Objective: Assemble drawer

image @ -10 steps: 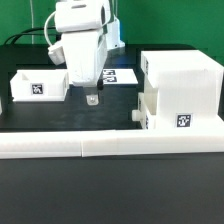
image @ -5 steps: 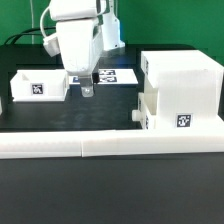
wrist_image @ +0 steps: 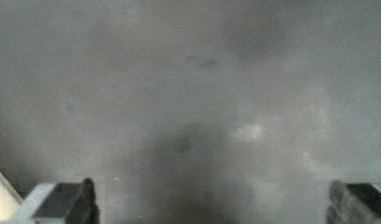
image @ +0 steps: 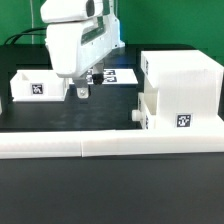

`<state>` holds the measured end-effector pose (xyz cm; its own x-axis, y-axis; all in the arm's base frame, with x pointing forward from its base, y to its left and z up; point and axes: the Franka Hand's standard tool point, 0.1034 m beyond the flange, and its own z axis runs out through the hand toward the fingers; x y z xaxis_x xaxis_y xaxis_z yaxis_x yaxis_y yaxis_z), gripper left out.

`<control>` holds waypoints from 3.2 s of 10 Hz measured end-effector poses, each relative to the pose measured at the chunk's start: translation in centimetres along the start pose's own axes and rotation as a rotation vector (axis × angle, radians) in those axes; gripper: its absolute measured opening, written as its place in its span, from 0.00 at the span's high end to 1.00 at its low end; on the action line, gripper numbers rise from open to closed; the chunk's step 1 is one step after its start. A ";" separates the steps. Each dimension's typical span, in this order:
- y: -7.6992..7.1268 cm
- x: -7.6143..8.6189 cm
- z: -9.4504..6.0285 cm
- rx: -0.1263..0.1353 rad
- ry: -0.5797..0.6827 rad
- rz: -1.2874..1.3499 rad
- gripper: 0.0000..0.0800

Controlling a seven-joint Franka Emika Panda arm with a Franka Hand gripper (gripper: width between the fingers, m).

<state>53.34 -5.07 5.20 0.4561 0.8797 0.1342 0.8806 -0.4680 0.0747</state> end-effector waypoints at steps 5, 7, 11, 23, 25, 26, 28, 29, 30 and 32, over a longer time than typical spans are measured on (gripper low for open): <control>-1.6 -1.6 -1.4 -0.035 0.006 0.428 0.19; -1.9 -1.8 -1.2 -0.036 0.011 0.606 0.19; -4.8 -3.1 -2.7 0.002 -0.059 1.026 0.19; -10.3 -10.3 0.5 -0.019 -0.091 1.016 0.19; -11.3 -10.4 1.7 -0.023 -0.089 1.012 0.19; -11.4 -10.4 2.1 -0.019 -0.092 1.010 0.19; -11.2 -10.4 2.5 -0.020 -0.089 1.011 0.19; -11.2 -10.3 2.5 -0.023 -0.087 1.010 0.19; -11.1 -10.3 2.6 -0.024 -0.086 1.008 0.22; -11.1 -10.3 2.6 -0.024 -0.086 1.008 0.44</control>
Offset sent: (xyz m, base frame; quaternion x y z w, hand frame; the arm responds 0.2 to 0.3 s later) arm 0.0000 0.0000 0.0000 0.0000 0.0000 0.1296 0.9916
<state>39.17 -8.68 0.47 0.9943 0.0763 0.0742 0.0775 -0.9969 -0.0141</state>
